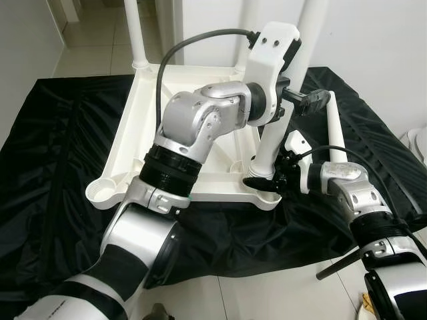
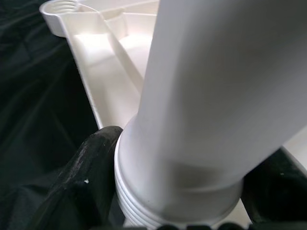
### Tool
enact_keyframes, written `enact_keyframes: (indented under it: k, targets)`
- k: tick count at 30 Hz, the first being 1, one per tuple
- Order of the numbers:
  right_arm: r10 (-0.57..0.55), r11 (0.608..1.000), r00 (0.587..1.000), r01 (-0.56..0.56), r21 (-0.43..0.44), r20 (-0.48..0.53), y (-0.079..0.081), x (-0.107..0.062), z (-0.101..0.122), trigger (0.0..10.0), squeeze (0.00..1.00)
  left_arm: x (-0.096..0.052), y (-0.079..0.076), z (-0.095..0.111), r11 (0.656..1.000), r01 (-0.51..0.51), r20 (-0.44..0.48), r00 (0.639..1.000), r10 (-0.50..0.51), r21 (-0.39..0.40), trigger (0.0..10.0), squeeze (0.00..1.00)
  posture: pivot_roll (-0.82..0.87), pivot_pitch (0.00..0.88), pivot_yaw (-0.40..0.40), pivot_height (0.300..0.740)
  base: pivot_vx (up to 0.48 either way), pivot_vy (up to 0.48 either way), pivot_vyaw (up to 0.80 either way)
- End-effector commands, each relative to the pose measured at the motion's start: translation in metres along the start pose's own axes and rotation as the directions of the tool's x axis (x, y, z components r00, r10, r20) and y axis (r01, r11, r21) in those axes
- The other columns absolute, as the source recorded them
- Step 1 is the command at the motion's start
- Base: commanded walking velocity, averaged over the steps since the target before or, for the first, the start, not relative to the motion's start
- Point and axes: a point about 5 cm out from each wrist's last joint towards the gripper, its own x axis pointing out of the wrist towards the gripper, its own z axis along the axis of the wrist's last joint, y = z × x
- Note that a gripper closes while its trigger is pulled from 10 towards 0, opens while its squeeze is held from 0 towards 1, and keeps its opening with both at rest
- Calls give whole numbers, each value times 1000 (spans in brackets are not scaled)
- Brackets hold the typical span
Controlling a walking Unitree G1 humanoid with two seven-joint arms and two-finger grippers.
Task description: Building children table
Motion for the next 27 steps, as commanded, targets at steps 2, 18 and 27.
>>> enact_keyframes:
  k: [2,18,27]
  targets:
    - [22,999,1000,-22,-24,3,2,2,5,10000,0,2,3,11,999,-36,37,999,36,-20,10000,0,-29,46,-11,740,0,0,0]
    - [-16,1000,1000,16,-10,10,0,1,3,10000,0,-3,7,33,998,-53,156,986,55,-14,0,0,-26,50,-14,740,0,0,0]
    - [-113,993,990,109,49,90,-7,2,9,10000,1000,-3,3,38,996,-60,157,986,50,62,10000,0,-25,55,-16,740,0,0,0]
